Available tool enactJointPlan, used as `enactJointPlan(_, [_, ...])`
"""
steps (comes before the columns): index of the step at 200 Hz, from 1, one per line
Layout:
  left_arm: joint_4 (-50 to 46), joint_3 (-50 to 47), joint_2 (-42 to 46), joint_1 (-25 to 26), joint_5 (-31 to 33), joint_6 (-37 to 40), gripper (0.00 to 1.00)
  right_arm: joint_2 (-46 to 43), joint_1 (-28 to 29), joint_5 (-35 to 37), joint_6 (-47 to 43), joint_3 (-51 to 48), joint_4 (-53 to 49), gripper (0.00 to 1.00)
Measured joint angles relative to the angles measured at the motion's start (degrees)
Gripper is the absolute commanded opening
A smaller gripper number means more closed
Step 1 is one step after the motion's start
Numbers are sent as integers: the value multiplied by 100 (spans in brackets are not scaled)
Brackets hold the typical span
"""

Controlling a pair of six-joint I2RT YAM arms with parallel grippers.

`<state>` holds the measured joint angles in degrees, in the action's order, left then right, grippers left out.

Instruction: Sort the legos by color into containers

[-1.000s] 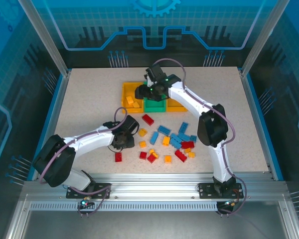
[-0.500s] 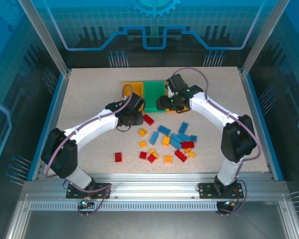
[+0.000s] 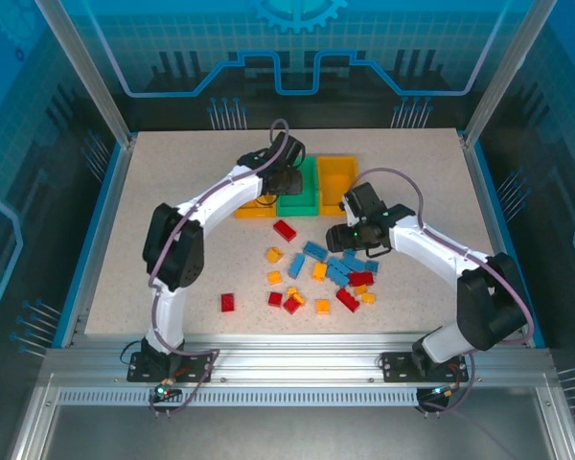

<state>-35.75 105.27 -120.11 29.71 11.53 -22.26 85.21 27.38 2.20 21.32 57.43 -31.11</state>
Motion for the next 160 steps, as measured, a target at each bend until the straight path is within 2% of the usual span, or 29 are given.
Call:
enactJointPlan(14, [0, 304, -275, -28, -70, 31, 39, -101, 0, 2, -85, -120, 103, 70])
enactJointPlan(43, [-28, 767, -684, -66, -149, 44, 62, -181, 39, 20, -234, -153, 343, 72])
enactJointPlan(71, [-9, 702, -660, -79, -153, -31, 83, -138, 297, 20, -461, -122, 664, 72])
enactJointPlan(96, [92, 92, -269, -90, -146, -186, 98, 297, 673, 39, -839, 247, 822, 72])
enactJointPlan(128, [240, -1078, 925, -160, 42, -323, 99, 1209, 1014, 9, -1303, 1038, 874, 71])
enactJointPlan(160, [319, -2614, 2747, -688, 136, -542, 99, 2057, 1132, -116, -1543, 1749, 874, 70])
